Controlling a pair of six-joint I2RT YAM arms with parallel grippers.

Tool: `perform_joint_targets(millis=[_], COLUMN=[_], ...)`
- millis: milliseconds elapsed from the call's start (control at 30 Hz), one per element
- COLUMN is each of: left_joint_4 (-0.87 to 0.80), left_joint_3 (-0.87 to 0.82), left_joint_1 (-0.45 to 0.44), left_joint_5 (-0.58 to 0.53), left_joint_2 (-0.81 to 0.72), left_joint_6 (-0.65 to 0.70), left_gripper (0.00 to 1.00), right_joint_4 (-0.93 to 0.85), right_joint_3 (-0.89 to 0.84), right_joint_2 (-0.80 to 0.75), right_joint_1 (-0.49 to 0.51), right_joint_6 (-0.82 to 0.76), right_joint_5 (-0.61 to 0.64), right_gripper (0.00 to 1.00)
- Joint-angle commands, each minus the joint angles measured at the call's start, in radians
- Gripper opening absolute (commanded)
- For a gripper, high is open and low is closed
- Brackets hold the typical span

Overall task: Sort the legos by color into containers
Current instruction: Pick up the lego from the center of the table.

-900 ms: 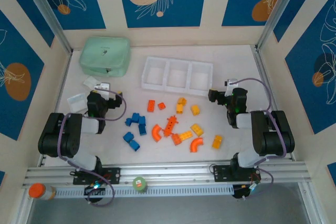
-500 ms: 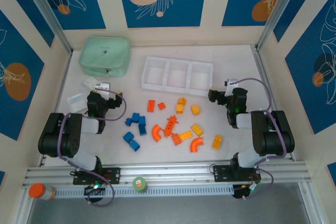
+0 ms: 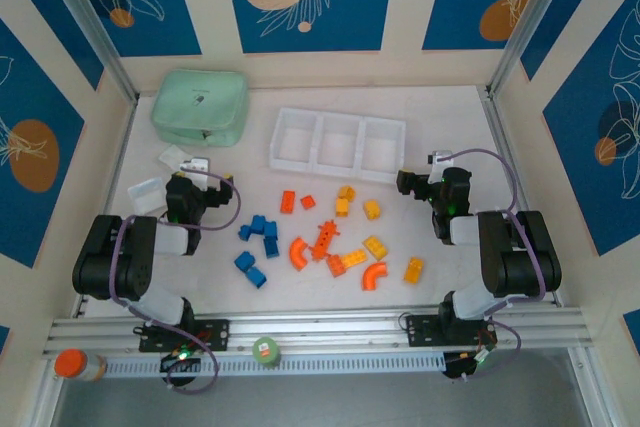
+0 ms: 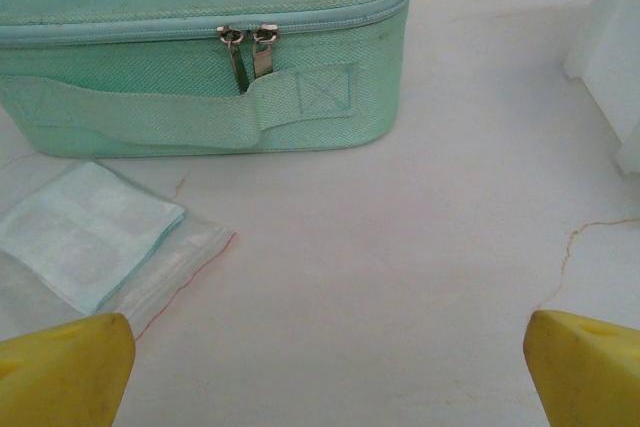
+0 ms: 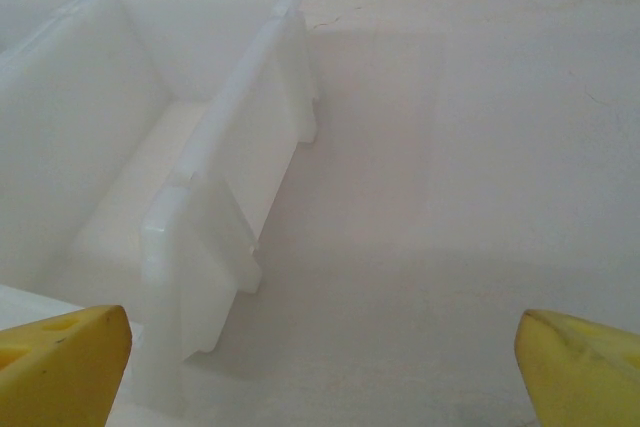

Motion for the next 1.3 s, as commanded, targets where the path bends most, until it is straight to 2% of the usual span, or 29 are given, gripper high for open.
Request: perform_joint_targets(millis=[0, 200, 333, 533, 700, 800, 900, 967, 1067, 1267], left_joint_4=[-0.003, -0.024, -0.098, -0.302, -0.463, -0.518, -0.566, -0.570, -0.672, -0.895], left_joint_3=[0.016, 0.016, 0.028, 0.063, 0.098, 0.106, 0.090, 0.074, 0.101, 0.188], left_joint_1=[-0.005, -0.005, -0.005, -0.005, -0.004, -0.004, -0.002, 0.003, 0.004, -0.002], left_joint_5=[0.028, -0.025, -0.030, -0.056, -0.036, -0.039, -0.074, -0.071, -0.036, 0.086], left_joint_2=[0.007, -0.018, -0.076, -0.232, -0.369, -0.445, -0.504, -0.527, -0.551, -0.611], left_joint_6=[0.012, -0.009, -0.009, -0.042, -0.153, -0.308, -0.427, -0.475, -0.520, -0.573], left_gripper=[0.99, 0.99, 0.99, 0.99, 0.99, 0.99, 0.99, 0.99, 0.99, 0.99], right_joint_4=[0.026, 0.024, -0.006, -0.254, -0.371, -0.471, -0.692, -0.726, -0.774, -0.932], right_joint_3=[0.011, 0.008, 0.002, 0.054, 0.061, 0.089, 0.144, 0.146, 0.157, 0.228], right_joint_2=[-0.008, -0.019, -0.071, -0.245, -0.400, -0.479, -0.535, -0.547, -0.559, -0.574], right_joint_1=[-0.001, -0.001, 0.000, -0.016, -0.070, -0.079, -0.090, -0.111, -0.120, -0.040], right_joint_6=[-0.017, -0.020, -0.015, 0.039, 0.171, 0.265, 0.436, 0.444, 0.465, 0.437], right_joint_5=[-0.025, -0.036, -0.025, -0.037, -0.137, -0.149, -0.094, -0.181, -0.257, -0.246], right_gripper=[0.99, 0.99, 0.99, 0.99, 0.99, 0.99, 0.99, 0.99, 0.99, 0.99])
